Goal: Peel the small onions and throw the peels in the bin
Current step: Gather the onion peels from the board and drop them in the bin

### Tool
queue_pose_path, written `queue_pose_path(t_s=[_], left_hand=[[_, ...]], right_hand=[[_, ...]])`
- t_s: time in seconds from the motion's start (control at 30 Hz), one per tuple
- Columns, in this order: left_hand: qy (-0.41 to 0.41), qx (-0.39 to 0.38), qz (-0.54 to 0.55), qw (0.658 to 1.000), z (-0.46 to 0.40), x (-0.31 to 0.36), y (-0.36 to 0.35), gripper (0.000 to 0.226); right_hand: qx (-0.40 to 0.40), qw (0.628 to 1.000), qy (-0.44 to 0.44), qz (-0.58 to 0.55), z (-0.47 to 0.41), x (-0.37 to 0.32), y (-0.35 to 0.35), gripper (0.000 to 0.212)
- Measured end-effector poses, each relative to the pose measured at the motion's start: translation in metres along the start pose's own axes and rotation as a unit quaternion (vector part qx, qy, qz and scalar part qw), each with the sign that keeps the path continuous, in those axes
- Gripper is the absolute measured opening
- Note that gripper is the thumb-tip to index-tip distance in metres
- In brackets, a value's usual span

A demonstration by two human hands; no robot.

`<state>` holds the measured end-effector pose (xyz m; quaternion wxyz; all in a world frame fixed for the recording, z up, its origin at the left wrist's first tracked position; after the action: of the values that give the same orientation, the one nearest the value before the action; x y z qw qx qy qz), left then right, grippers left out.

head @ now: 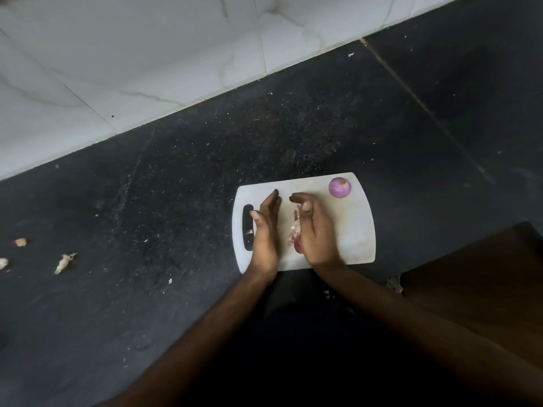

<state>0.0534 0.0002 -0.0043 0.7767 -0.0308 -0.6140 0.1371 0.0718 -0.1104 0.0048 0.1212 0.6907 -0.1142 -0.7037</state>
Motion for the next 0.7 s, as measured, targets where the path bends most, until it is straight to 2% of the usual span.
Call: queue_pose_path(t_s=[0.03, 0.1, 0.17, 0.23, 0.27, 0.37, 0.43, 0.5, 0.7], left_hand=[[0.002, 0.004, 0.009, 1.0, 0.001, 0.004, -0.002, 0.077], [0.0, 0.009, 0.05, 0.999, 0.002, 0.012, 0.0, 0.105], [0.002, 0.013, 0.076, 0.997, -0.002, 0.008, 0.008, 0.117], [-0.002, -0.003, 0.102, 0.995, -0.005, 0.008, 0.012, 0.117], [-0.004, -0.005, 0.105, 0.994, -0.007, 0.006, 0.014, 0.117], [-0.015, -0.007, 0.098, 0.995, -0.007, 0.005, 0.017, 0.116], [-0.017, -0.008, 0.097, 0.995, -0.007, 0.004, 0.016, 0.116], [-0.013, -0.01, 0.093, 0.996, -0.006, 0.004, 0.016, 0.115], [-0.015, -0.008, 0.091, 0.996, -0.007, 0.005, 0.015, 0.118]], right_hand=[[0.021, 0.999, -0.014, -0.045, -0.005, -0.002, 0.002, 0.042], [0.052, 0.992, -0.038, -0.109, -0.01, -0.002, 0.013, 0.044], [0.062, 0.996, -0.031, -0.051, -0.006, 0.0, 0.034, 0.038], [0.024, 0.998, 0.005, 0.058, 0.005, 0.004, 0.055, 0.027], [-0.015, 0.994, 0.026, 0.102, 0.011, 0.007, 0.063, 0.033], [-0.136, 0.963, 0.064, 0.225, 0.023, 0.022, 0.062, 0.085], [-0.153, 0.928, 0.124, 0.317, 0.023, 0.029, 0.05, 0.104], [-0.153, 0.916, 0.147, 0.34, 0.015, 0.027, 0.036, 0.103], [-0.167, 0.923, 0.136, 0.32, -0.017, 0.019, 0.02, 0.082]])
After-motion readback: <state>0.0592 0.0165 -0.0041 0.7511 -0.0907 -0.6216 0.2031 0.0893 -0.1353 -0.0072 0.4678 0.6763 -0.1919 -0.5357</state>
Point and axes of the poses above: each hand's wrist, its own z-axis away from the middle knuckle, its own y-axis out of the back of the hand, x = y × z, the point moved 3 cm from there along -z, towards the middle knuckle, and after that the axes turned 9 degrees about z, right-handed, at the moved point
